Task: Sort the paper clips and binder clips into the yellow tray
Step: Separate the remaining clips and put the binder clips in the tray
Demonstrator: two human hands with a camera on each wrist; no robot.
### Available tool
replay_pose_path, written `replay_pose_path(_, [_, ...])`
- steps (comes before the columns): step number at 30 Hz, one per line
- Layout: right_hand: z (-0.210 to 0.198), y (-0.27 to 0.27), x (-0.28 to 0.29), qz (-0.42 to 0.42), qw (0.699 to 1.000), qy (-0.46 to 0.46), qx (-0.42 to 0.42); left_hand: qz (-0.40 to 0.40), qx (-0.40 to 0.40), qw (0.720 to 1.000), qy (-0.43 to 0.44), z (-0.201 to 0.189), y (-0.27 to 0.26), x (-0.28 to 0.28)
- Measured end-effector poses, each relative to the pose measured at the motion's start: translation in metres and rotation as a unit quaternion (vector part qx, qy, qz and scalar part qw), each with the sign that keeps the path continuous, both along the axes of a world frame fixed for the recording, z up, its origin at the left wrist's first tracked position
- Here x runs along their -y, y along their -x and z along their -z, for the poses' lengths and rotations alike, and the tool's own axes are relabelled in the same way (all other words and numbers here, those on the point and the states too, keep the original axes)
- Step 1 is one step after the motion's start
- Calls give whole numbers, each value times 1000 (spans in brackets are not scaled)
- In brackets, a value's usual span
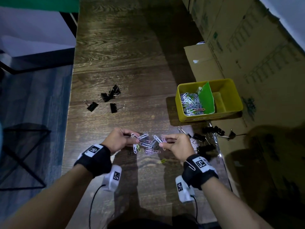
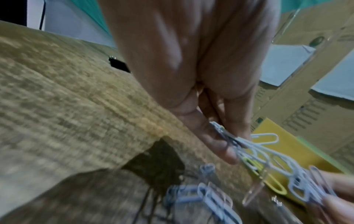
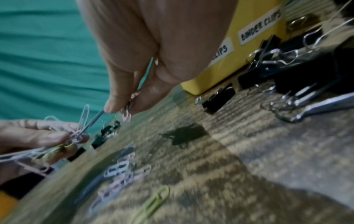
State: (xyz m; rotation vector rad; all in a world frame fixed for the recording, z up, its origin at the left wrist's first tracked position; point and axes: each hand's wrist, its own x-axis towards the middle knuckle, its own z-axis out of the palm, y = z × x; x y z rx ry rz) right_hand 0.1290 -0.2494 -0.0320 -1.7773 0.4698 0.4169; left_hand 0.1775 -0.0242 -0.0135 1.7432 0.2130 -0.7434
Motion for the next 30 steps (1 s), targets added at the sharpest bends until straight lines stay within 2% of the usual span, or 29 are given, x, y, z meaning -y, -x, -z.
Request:
replay_pose_path(6, [-44, -6, 32, 83, 991, -83, 68, -21, 62, 996, 60, -49, -43, 29])
replay_pose_path(10, [-74, -13, 54, 111, 981, -111, 117, 9, 114, 990, 79, -71, -82, 72])
replay_pose_path(14, [-90, -28, 75, 137, 974, -102, 152, 74, 156, 984, 49, -79, -110, 137])
replay_pose_path(17, [-100, -44, 88, 164, 965, -107, 176, 106, 198, 974, -18, -69, -119, 178])
replay_pose_path(18, [-101, -50, 94, 173, 962, -101, 185, 132, 232, 962, -64, -65, -121, 188])
replay_pose_path(20, [-101, -65, 105, 177, 962, -66, 196, 220, 294, 915, -167, -56, -121, 201])
replay_pose_path(22, [-96, -80, 114, 167, 967, -24, 189, 300, 293, 879, -229, -46, -119, 207])
replay_pose_path(24, [-88, -94, 119, 162, 972, 10, 171, 333, 285, 861, -258, -40, -115, 208])
replay_pose_path(27, [-76, -113, 123, 157, 973, 83, 149, 333, 339, 855, -206, -37, -108, 197])
replay_pose_path(30, [-64, -126, 118, 126, 970, 160, 133, 211, 383, 888, -139, -38, -100, 179])
